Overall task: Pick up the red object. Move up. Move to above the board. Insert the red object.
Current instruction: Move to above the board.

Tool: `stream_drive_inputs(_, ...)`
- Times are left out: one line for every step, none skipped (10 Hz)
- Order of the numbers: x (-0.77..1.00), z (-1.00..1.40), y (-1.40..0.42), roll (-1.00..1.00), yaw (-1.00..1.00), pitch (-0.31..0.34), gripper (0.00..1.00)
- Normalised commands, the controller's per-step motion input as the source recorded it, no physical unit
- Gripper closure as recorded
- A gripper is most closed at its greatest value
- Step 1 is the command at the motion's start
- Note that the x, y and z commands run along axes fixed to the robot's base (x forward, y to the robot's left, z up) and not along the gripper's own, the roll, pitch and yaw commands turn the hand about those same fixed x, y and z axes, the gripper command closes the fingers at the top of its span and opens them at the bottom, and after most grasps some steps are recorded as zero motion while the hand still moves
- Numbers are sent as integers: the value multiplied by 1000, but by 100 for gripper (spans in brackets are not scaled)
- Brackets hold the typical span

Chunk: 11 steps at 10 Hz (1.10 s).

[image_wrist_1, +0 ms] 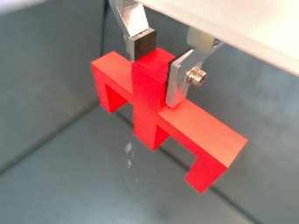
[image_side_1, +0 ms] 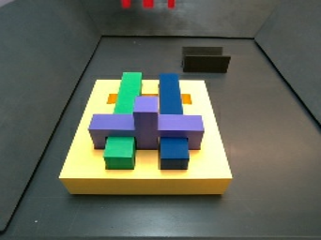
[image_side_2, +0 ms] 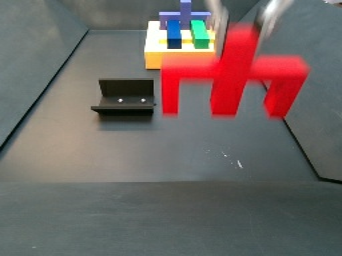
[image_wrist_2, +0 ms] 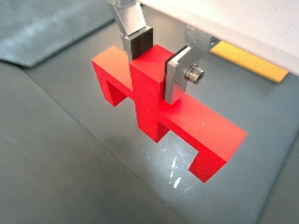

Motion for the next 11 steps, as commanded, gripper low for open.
stream_drive_inputs(52, 1400, 21, -11, -3, 35, 100)
stream_drive_inputs(32, 992, 16, -13, -3, 75, 100)
stream_drive_inputs(0, 601, 5, 6, -9, 93, 100)
stream_drive_inputs(29, 582, 14, 24, -10, 54, 100)
stream_drive_inputs(35, 589, 17, 25, -10, 51, 100)
stream_drive_inputs(13, 351, 4, 17, -1, 77, 100)
stream_drive_inputs(28, 220, 0, 12, 2, 71, 100)
stream_drive_inputs(84, 131, -1400, -31, 81, 288, 100)
stream_drive_inputs(83, 126, -1400, 0, 80, 269, 100)
stream_drive_inputs(73, 127, -1400, 14, 52, 144, 100)
stream_drive_inputs(76, 127, -1400, -4, 28, 40, 100)
